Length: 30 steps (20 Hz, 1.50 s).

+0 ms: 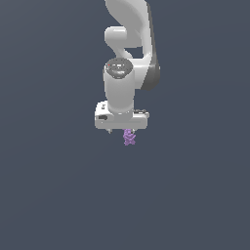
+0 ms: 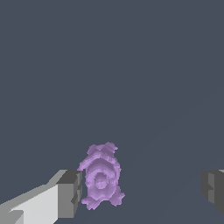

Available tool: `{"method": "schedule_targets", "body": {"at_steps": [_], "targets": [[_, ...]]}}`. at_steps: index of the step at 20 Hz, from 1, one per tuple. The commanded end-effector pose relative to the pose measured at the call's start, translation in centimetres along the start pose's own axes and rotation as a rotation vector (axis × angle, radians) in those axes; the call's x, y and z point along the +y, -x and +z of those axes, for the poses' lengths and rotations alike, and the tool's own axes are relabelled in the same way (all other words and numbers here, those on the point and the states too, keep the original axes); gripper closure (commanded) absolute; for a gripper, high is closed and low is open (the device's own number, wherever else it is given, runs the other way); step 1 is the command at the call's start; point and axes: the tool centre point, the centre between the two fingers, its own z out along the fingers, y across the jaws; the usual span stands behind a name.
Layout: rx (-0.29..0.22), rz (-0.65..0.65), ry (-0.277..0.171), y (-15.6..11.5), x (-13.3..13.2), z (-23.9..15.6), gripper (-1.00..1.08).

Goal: Pick up the object and move it to a goal position.

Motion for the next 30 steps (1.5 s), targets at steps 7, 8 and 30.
{"method": "schedule_targets", "body": {"at_steps": [7, 8, 30], "targets": [[0.006, -0.015, 0.006, -0.2, 1.0, -0.2, -0.92], [0.007, -0.018, 0.007, -0.2, 1.2, -0.3, -0.92], [0.024, -0.117, 0.005, 3.5, -2.0, 4.2, -0.92]]}}
